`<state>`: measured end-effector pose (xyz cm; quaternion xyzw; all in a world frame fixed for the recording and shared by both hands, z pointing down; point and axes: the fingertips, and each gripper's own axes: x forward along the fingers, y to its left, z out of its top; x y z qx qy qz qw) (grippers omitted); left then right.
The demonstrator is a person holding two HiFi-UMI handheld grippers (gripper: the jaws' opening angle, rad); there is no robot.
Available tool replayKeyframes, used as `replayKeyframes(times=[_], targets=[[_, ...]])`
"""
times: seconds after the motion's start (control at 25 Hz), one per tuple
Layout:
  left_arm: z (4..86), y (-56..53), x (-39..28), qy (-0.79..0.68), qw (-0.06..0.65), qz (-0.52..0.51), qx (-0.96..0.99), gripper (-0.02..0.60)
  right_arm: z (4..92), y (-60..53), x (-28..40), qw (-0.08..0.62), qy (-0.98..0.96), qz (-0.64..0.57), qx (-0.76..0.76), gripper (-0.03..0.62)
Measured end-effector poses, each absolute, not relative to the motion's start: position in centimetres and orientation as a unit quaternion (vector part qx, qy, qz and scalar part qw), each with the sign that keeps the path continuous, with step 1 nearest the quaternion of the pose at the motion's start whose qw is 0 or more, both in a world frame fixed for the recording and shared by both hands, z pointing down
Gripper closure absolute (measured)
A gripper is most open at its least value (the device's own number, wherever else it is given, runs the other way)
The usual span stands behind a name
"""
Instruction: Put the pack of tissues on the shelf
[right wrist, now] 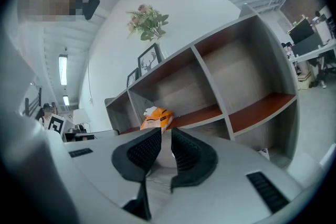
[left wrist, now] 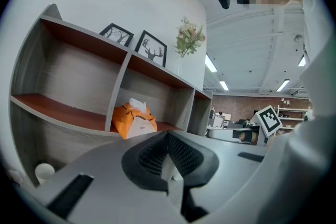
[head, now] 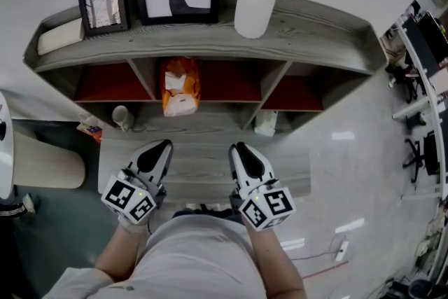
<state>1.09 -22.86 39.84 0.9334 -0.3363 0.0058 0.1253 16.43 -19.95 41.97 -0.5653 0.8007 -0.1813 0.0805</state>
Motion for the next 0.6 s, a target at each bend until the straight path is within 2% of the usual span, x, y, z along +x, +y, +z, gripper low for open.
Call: replayKeyframes(times=[0.6], targets=[[39.87, -22.51, 0.68, -0.347, 0.121, 0.007, 0.93, 0.565, 42.58, -19.78, 16.47, 0.082, 0.8, -0.194, -0.562, 0.526]])
